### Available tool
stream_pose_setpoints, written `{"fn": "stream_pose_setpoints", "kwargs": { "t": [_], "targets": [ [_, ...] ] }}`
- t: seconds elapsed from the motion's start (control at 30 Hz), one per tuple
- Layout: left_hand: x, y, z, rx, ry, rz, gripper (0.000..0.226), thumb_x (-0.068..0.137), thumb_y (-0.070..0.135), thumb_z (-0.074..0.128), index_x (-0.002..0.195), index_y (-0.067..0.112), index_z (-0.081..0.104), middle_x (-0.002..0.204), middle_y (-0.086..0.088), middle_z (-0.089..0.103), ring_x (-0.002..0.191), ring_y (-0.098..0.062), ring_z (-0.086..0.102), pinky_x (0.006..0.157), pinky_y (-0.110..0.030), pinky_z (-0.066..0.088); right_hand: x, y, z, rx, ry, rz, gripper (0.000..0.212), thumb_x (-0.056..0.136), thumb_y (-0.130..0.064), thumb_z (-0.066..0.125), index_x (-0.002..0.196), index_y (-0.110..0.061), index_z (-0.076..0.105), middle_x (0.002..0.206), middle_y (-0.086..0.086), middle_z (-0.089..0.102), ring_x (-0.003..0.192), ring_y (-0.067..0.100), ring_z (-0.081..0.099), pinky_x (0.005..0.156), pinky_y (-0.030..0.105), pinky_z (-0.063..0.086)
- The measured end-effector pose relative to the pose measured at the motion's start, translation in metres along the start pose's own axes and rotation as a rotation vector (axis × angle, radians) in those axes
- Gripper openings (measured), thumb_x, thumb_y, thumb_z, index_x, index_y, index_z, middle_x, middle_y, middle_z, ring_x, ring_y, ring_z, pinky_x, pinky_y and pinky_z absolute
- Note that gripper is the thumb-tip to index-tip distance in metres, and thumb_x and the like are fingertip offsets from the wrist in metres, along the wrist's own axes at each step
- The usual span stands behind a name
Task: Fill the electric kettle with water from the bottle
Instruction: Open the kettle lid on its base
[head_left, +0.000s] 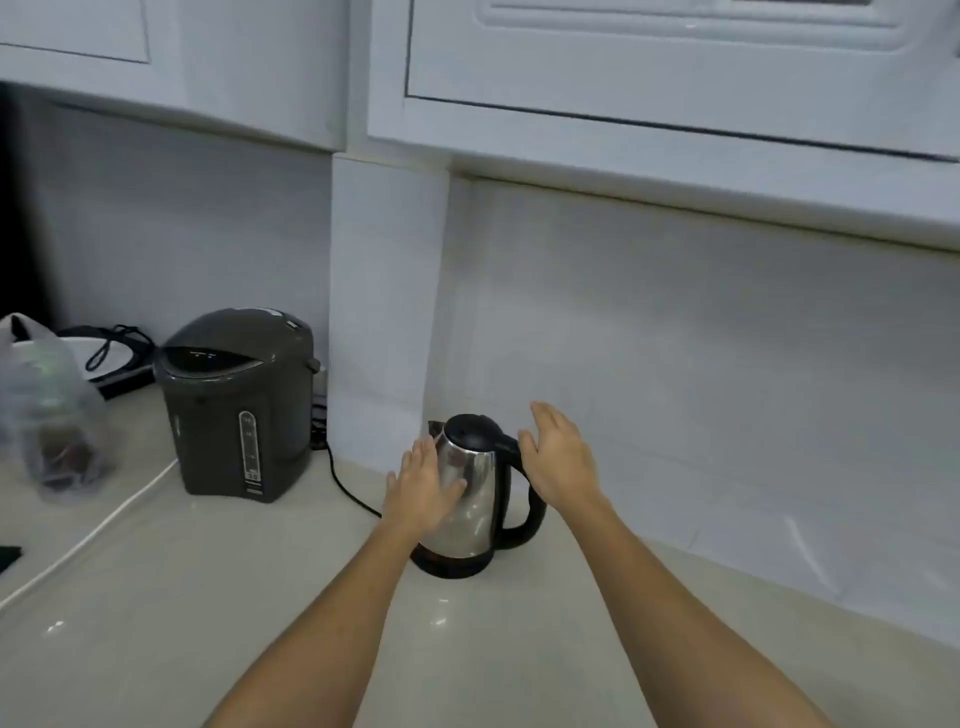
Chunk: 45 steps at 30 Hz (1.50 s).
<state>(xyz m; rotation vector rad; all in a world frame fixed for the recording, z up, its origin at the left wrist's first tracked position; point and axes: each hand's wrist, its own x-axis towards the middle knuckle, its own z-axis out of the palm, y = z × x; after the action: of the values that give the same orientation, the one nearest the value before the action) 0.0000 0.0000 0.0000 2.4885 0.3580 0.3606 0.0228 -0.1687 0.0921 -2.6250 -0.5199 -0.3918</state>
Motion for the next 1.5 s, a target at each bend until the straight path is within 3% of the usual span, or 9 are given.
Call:
{"fn": "stream_pose_setpoints", "kwargs": {
  "t": [0.2, 0.27, 0.4, 0.5, 0.6, 0.83, 1.17, 1.3, 1.5],
  "targets": [
    [0.022, -0.018, 0.024, -0.137, -0.051, 0.054, 0.093, 0.086, 0.055, 0.057, 0.155, 0.017, 0.008, 0.160, -0.002, 0.019, 0.146, -0.021, 0.023, 0.117, -0.046, 0.023, 0.040, -0.016, 0.036, -0.076, -0.199, 0.071, 0.055, 0.101, -0.036, 0.034, 0.151, -0.014, 0.024, 0.158, 0.008, 0.027, 0.144, 0.026, 0.026, 0.116, 0.043, 0.027],
    [0.028, -0.023, 0.034, -0.157, -0.042, 0.055, 0.098, 0.087, 0.058, 0.056, 0.156, 0.014, 0.003, 0.163, -0.002, 0.010, 0.147, -0.021, 0.021, 0.118, -0.039, 0.025, 0.054, -0.022, 0.048, -0.113, -0.251, 0.110, 0.055, 0.101, -0.037, 0.033, 0.150, -0.016, 0.025, 0.155, 0.009, 0.031, 0.142, 0.029, 0.030, 0.114, 0.045, 0.029],
    [0.020, -0.026, 0.053, -0.169, 0.029, 0.056, 0.105, 0.084, 0.065, 0.051, 0.155, 0.012, -0.007, 0.164, -0.002, -0.006, 0.150, -0.019, 0.010, 0.118, -0.040, 0.026, 0.072, -0.028, 0.070, -0.172, -0.313, 0.196, 0.054, 0.098, -0.045, 0.031, 0.146, -0.020, 0.032, 0.142, 0.011, 0.047, 0.128, 0.034, 0.045, 0.106, 0.049, 0.036],
    [0.020, -0.029, 0.060, -0.187, 0.023, 0.063, 0.108, 0.083, 0.069, 0.047, 0.154, 0.013, -0.013, 0.162, 0.002, -0.015, 0.150, -0.014, -0.007, 0.122, -0.041, 0.011, 0.081, -0.033, 0.079, -0.148, -0.282, 0.247, 0.048, 0.094, -0.051, 0.031, 0.126, -0.020, 0.048, 0.119, 0.014, 0.062, 0.109, 0.035, 0.057, 0.096, 0.050, 0.045],
    [0.021, -0.031, 0.064, -0.192, 0.044, 0.074, 0.105, 0.086, 0.063, 0.054, 0.154, 0.015, -0.011, 0.163, 0.003, -0.011, 0.150, -0.012, -0.007, 0.121, -0.042, 0.012, 0.089, -0.036, 0.083, -0.141, -0.229, 0.299, 0.047, 0.089, -0.057, 0.035, 0.102, -0.017, 0.056, 0.098, 0.011, 0.065, 0.093, 0.031, 0.060, 0.086, 0.046, 0.051],
    [0.021, -0.031, 0.061, -0.186, 0.035, 0.068, 0.104, 0.086, 0.056, 0.058, 0.154, 0.012, -0.007, 0.163, 0.000, -0.007, 0.151, -0.016, -0.001, 0.121, -0.043, 0.019, 0.097, -0.038, 0.087, -0.147, -0.182, 0.343, 0.034, 0.082, -0.044, 0.048, 0.094, -0.016, 0.063, 0.084, 0.006, 0.063, 0.081, 0.026, 0.061, 0.062, 0.029, 0.047],
    [0.015, -0.027, 0.056, -0.097, -0.004, 0.044, 0.102, 0.089, 0.058, 0.052, 0.153, 0.011, -0.011, 0.162, -0.002, -0.012, 0.151, -0.017, -0.003, 0.120, -0.047, 0.019, 0.089, -0.040, 0.092, -0.115, -0.079, 0.333, 0.022, 0.080, -0.032, 0.050, 0.079, -0.013, 0.059, 0.062, 0.002, 0.052, 0.069, 0.026, 0.054, 0.058, 0.028, 0.037],
    [0.014, -0.025, 0.053, -0.086, -0.008, 0.041, 0.100, 0.089, 0.057, 0.052, 0.154, 0.010, -0.009, 0.163, -0.004, -0.010, 0.151, -0.018, 0.000, 0.119, -0.047, 0.020, 0.089, -0.041, 0.086, -0.094, -0.060, 0.312, 0.025, 0.084, -0.033, 0.046, 0.081, -0.012, 0.057, 0.069, 0.006, 0.056, 0.070, 0.028, 0.054, 0.058, 0.029, 0.035],
    [0.013, -0.028, 0.051, -0.061, -0.033, 0.058, 0.099, 0.091, 0.057, 0.050, 0.154, 0.011, -0.012, 0.163, -0.002, -0.011, 0.151, -0.018, -0.002, 0.120, -0.046, 0.020, 0.082, -0.026, 0.059, 0.309, 0.034, 0.330, 0.027, 0.089, -0.028, 0.040, 0.077, -0.009, 0.056, 0.068, 0.006, 0.054, 0.071, 0.025, 0.051, 0.058, 0.031, 0.036]
  ]
}}
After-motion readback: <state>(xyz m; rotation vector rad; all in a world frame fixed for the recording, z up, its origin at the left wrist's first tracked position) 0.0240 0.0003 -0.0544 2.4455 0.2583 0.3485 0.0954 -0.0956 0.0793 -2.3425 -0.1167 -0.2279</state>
